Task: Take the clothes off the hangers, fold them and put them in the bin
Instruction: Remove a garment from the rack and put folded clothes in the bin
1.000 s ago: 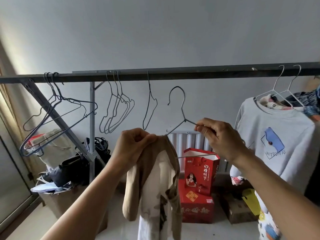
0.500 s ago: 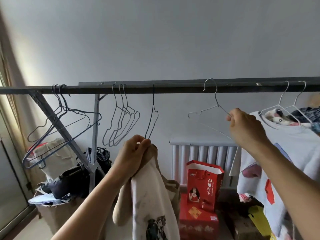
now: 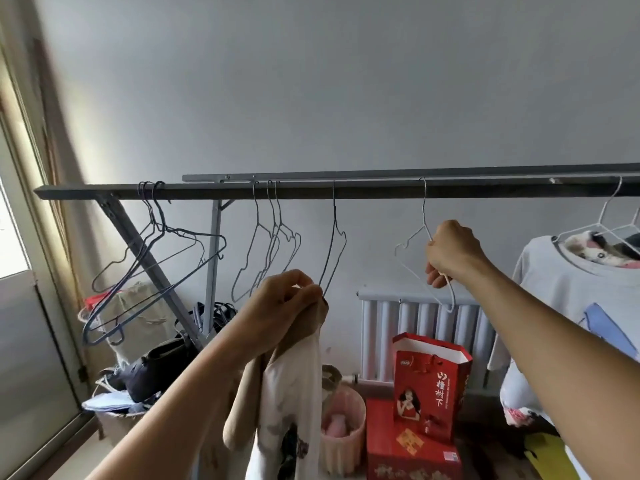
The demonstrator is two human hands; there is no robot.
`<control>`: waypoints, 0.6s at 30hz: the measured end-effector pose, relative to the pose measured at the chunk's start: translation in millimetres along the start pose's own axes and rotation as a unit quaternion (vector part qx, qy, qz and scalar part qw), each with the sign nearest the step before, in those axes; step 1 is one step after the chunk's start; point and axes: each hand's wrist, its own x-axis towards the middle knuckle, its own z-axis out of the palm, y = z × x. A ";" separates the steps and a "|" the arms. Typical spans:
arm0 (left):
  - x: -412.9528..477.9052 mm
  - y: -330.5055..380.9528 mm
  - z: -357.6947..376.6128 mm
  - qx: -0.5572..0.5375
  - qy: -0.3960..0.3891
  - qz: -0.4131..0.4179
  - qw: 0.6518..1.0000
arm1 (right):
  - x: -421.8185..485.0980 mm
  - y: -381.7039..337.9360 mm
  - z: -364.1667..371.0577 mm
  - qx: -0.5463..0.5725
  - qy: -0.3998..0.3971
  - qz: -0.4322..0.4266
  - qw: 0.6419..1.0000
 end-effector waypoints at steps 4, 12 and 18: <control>-4.3 1.8 -10.9 -0.001 -0.007 0.026 1.000 | -4.0 0.9 4.1 -0.050 0.023 -0.015 0.998; -13.8 8.2 -16.6 -0.014 -0.080 0.055 0.995 | -84.3 -8.5 41.7 0.055 0.061 -0.327 0.941; -18.3 10.4 -18.2 -0.031 -0.094 0.074 0.992 | -118.1 -16.6 56.3 0.265 -0.170 -0.319 0.894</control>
